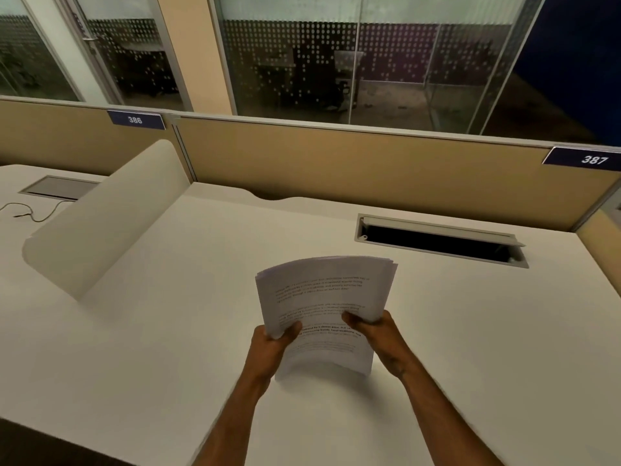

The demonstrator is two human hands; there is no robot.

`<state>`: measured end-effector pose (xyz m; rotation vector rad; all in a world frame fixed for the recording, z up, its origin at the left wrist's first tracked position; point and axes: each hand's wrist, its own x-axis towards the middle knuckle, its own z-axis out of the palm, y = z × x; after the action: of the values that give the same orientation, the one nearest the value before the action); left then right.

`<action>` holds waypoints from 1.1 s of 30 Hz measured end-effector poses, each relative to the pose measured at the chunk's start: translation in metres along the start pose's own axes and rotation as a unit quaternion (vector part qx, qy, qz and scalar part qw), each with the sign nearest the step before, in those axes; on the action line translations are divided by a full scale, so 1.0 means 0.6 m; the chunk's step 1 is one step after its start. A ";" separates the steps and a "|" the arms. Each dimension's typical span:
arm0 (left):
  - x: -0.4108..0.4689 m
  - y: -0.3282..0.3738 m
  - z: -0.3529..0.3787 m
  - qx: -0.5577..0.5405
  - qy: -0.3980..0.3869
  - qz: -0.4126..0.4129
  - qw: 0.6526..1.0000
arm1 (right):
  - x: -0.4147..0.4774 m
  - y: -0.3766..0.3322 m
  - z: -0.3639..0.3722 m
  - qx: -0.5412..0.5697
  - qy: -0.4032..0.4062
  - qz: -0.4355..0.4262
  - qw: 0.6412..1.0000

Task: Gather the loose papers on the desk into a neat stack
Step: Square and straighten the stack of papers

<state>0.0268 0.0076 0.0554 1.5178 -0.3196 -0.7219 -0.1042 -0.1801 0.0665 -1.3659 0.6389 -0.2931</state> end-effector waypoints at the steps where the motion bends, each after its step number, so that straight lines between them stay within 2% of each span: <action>1: 0.002 0.001 0.001 0.004 0.003 -0.005 1.000 | 0.000 -0.002 -0.003 0.001 -0.001 0.004 1.000; 4: 0.013 0.016 0.003 -0.010 0.021 -0.013 1.000 | -0.006 -0.009 -0.031 -0.018 -0.037 0.026 0.999; 7: 0.024 0.039 0.003 -0.103 0.063 0.007 0.993 | -0.021 0.000 -0.061 0.012 -0.062 0.029 0.998; 9: 0.030 0.052 0.011 -0.182 0.068 0.023 0.981 | -0.027 0.011 -0.061 0.107 -0.051 0.022 0.993; 12: 0.033 0.053 0.042 -0.249 0.045 0.036 0.967 | -0.025 0.002 -0.022 0.260 -0.031 -0.021 0.965; 14: 0.025 0.043 0.065 -0.265 0.018 0.035 0.963 | -0.020 -0.017 0.002 0.273 0.014 -0.062 0.960; 17: 0.014 0.041 0.054 -0.287 -0.005 0.021 0.958 | -0.014 -0.040 -0.009 0.214 0.073 -0.102 0.969; 20: 0.039 0.072 -0.035 -0.241 0.020 0.041 0.969 | -0.010 -0.060 -0.060 0.153 0.090 -0.102 0.979; 23: 0.064 0.130 -0.109 -0.070 -0.012 0.077 0.994 | -0.007 -0.080 -0.100 0.084 0.057 -0.101 0.990; 26: 0.080 0.150 -0.096 0.057 -0.047 0.073 0.995 | 0.000 -0.086 -0.105 -0.003 0.019 -0.100 0.995; 33: 0.056 0.066 -0.053 -0.009 0.036 0.042 0.998 | 0.000 -0.040 -0.094 -0.017 0.035 -0.069 0.997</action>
<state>0.0810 0.0082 0.0836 1.5015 -0.3202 -0.6022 -0.1330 -0.2305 0.0856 -1.4398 0.6111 -0.4454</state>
